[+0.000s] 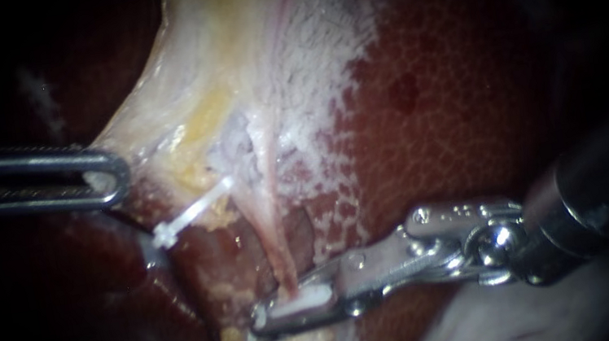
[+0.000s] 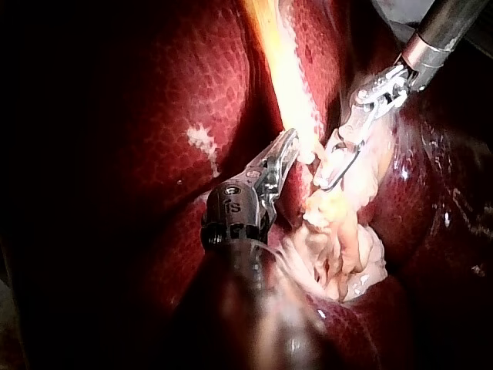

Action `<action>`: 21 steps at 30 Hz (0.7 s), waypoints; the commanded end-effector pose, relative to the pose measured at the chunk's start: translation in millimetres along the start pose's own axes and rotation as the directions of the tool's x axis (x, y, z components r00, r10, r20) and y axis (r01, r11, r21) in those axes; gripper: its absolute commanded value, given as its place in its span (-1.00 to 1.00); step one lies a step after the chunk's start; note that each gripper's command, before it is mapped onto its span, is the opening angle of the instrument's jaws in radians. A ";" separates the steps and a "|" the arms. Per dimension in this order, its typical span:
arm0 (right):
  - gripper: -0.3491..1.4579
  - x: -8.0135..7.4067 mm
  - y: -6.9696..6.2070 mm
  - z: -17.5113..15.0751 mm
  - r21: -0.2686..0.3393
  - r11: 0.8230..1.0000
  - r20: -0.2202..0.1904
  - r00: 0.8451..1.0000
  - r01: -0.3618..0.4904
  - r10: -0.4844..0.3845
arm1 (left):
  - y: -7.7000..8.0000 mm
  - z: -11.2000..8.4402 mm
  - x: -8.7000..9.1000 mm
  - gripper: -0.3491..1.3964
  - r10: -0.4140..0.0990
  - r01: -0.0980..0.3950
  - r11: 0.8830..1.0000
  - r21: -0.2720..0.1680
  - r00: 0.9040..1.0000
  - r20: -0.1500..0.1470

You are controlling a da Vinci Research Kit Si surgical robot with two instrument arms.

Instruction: Going back second clip right tube

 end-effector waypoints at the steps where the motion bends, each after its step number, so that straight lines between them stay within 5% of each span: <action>1: -1.00 0.0 0.0 0.0 0.000 1.000 0.001 1.000 0.001 -0.001 | 0.0 0.0 0.0 -1.00 0.000 0.000 1.000 0.000 1.000 0.000; 13: -1.00 -0.1 -0.1 -0.1 0.000 1.000 0.004 1.000 0.002 -0.002 | -0.1 0.1 0.2 -1.00 0.000 0.000 1.000 -0.001 1.000 0.001; 18: -0.38 0.0 -0.5 0.0 -0.010 1.000 -0.002 1.000 0.020 -0.020 | -0.1 0.0 0.3 -1.00 0.001 -0.001 1.000 -0.001 1.000 0.001; 21: -0.19 0.0 -0.7 0.1 -0.016 0.999 -0.005 0.999 0.037 -0.037 | -0.1 0.0 0.3 -1.00 0.001 -0.001 1.000 -0.001 1.000 0.001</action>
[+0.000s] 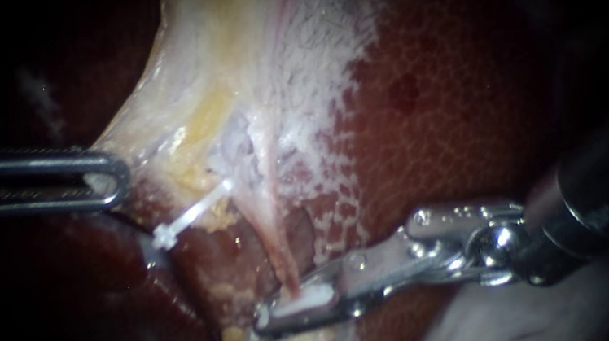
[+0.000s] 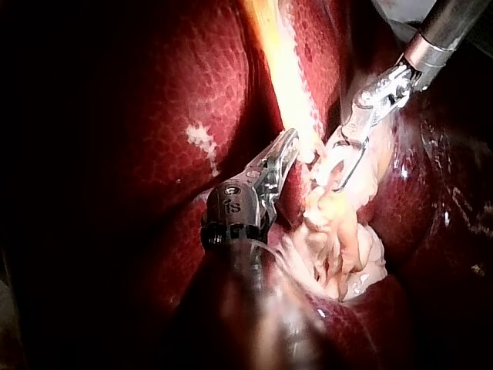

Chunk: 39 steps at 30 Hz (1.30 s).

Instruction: Going back second clip right tube

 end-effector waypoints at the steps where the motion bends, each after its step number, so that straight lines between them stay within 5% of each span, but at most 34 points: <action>1: -0.15 -0.1 0.0 0.0 -0.004 1.000 -0.003 1.000 0.007 -0.007 | 0.0 0.0 0.0 -1.00 0.000 0.000 1.000 0.000 1.000 0.000; 10: 0.02 0.0 0.0 0.0 -0.054 0.994 -0.025 0.995 0.092 -0.094 | 0.0 -0.1 0.1 -1.00 0.001 -0.001 1.000 -0.001 1.000 -0.003; 15: 0.05 0.0 0.2 0.0 -0.132 0.976 -0.044 0.982 0.175 -0.182 | 0.0 -0.1 0.1 -1.00 0.001 -0.001 1.000 -0.001 1.000 -0.003; 30: 0.05 -0.4 0.1 -0.9 -0.116 0.963 -0.032 0.969 0.242 -0.247 | 0.0 -0.1 0.1 -1.00 0.001 -0.001 1.000 -0.001 1.000 -0.003; 39: 0.05 -0.4 0.1 -4.4 -0.147 0.941 -0.033 0.950 0.304 -0.312 | 0.1 -0.1 0.1 -1.00 0.001 -0.001 1.000 -0.001 1.000 -0.003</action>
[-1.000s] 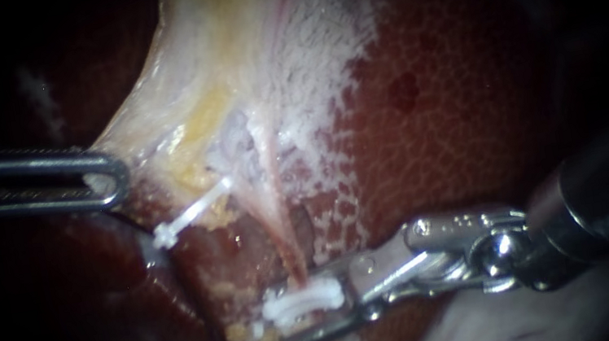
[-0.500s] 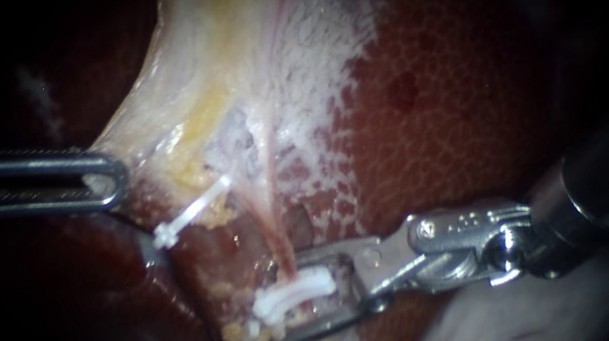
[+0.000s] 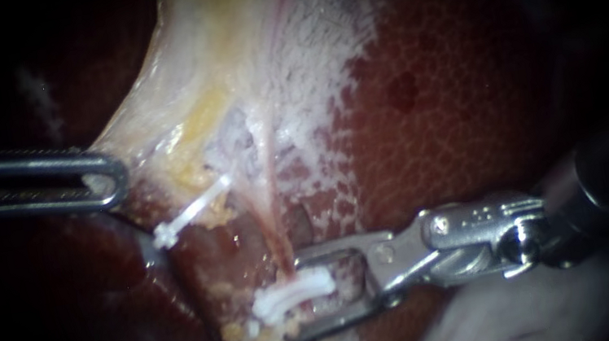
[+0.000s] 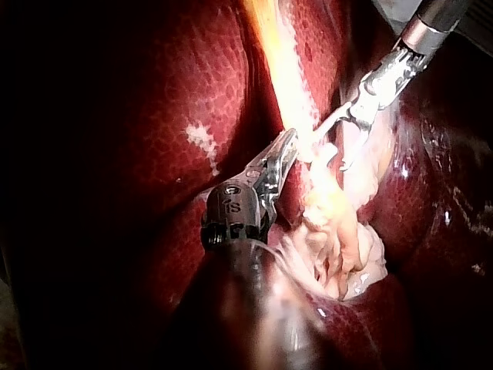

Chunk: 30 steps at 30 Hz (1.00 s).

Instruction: Going back second clip right tube

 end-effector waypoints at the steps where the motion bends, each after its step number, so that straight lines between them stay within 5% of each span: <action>1: 0.05 0.2 0.1 -0.8 -0.006 1.000 -0.002 1.000 0.009 -0.009 | 0.1 0.1 0.1 -1.00 0.001 -0.001 1.000 0.000 1.000 0.000; 11: 0.05 1.1 0.9 -6.1 -0.042 0.994 -0.005 0.994 0.105 -0.106 | 0.3 0.3 0.2 -1.00 0.002 -0.002 1.000 -0.001 1.000 -0.002; 30: 0.05 1.8 1.2 -9.7 -0.031 0.974 -0.005 0.975 0.223 -0.223 | 1.6 1.1 0.9 -1.00 0.007 -0.007 1.000 -0.003 1.000 -0.004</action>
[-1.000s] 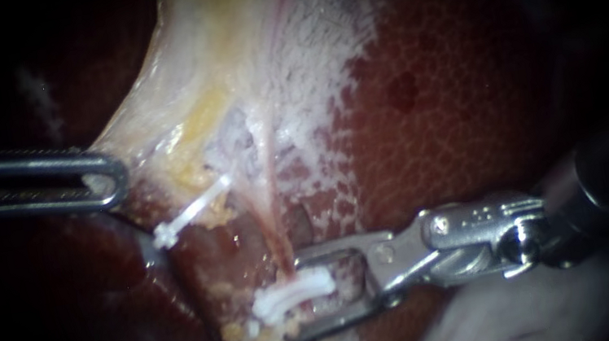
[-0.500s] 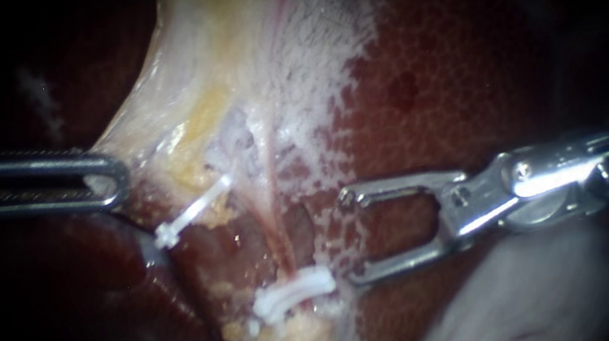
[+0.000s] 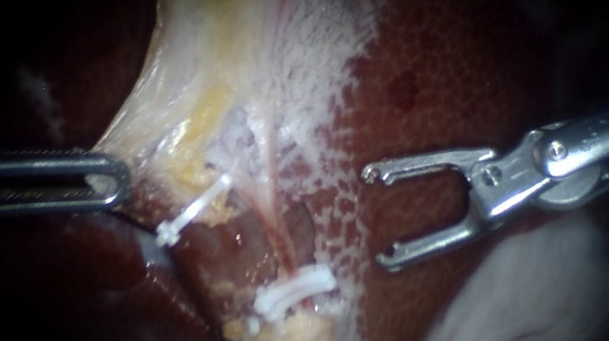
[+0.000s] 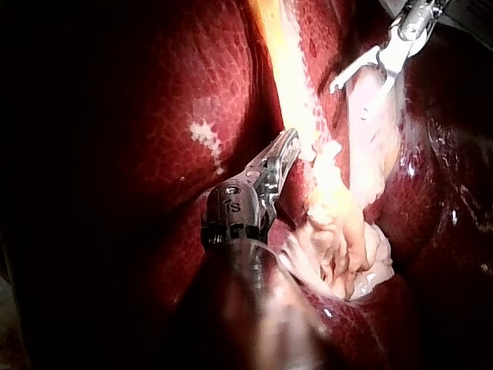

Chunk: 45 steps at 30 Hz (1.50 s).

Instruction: Going back second clip right tube

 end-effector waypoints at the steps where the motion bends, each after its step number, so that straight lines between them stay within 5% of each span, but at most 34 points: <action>1: 0.05 0.0 0.0 0.0 0.000 1.000 0.000 1.000 0.006 -0.006 | 0.2 0.1 0.1 -1.00 0.001 -0.001 1.000 -0.001 1.000 -0.001; 23: 0.05 -0.4 -0.2 -0.9 0.005 1.000 -0.001 1.000 0.020 -0.020 | 4.6 7.7 4.8 -1.00 0.006 -0.007 1.000 -0.009 0.998 -0.066; 30: 0.05 -0.4 -0.2 -1.0 0.005 1.000 -0.001 1.000 0.020 -0.020 | 4.2 9.7 5.6 -1.00 0.008 -0.008 1.000 0.005 0.997 -0.082; 45: 0.05 -0.5 -0.1 -1.2 0.006 1.000 -0.001 1.000 0.020 -0.020 | 3.2 10.0 5.8 -1.00 0.011 -0.010 1.000 0.010 0.996 -0.087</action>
